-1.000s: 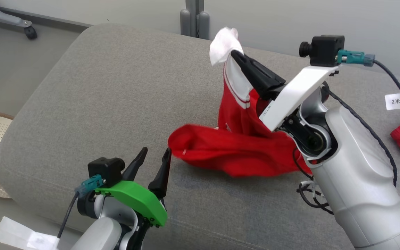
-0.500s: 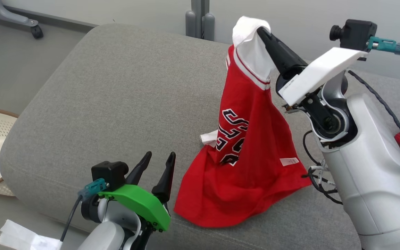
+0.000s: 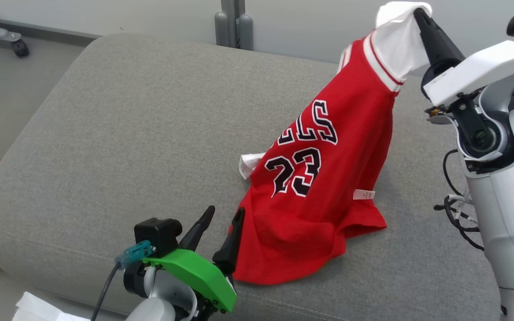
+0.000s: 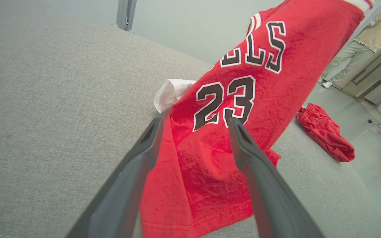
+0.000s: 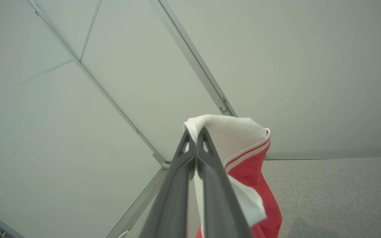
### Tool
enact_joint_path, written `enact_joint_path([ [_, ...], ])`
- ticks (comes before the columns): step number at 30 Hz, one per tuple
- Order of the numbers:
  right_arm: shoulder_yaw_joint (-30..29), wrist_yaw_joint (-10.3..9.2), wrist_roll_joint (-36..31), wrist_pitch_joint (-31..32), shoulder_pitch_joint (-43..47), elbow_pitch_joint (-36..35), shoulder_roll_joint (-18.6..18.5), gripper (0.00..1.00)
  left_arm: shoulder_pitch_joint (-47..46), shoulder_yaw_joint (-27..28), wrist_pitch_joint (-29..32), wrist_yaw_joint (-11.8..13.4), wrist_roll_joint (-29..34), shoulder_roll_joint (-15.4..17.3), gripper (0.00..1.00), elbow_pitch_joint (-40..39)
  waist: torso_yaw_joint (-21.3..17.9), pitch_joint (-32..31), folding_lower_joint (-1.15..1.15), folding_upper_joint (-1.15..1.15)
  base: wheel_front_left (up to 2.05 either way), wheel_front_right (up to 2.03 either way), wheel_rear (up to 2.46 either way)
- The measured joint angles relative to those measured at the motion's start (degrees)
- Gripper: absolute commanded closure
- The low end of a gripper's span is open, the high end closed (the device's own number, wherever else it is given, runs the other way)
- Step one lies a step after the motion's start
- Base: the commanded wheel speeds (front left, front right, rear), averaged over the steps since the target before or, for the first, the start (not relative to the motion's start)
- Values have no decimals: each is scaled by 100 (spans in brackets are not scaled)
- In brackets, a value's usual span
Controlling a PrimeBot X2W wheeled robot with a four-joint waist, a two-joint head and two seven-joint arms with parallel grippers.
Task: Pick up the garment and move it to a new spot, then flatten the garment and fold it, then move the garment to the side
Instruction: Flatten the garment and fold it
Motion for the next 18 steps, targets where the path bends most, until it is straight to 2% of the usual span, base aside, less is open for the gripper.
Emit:
enact_joint_path([
  [5, -129, -97, -55, 26, 24, -1, -200, 100, 80, -286, 59, -174, -159, -197, 0, -111, -181, 88, 0, 0, 0, 0, 0],
  [11, -107, -140, -58, 112, 124, -47, -204, 100, 83, -735, 113, -573, -270, -401, 0, -43, -402, 294, 0, 0, 0, 0, 0],
  [18, -53, -141, -63, 169, 110, -249, -183, 100, -163, -1037, 126, -744, -302, -444, 0, 509, -666, 575, 0, 0, 0, 0, 0],
])
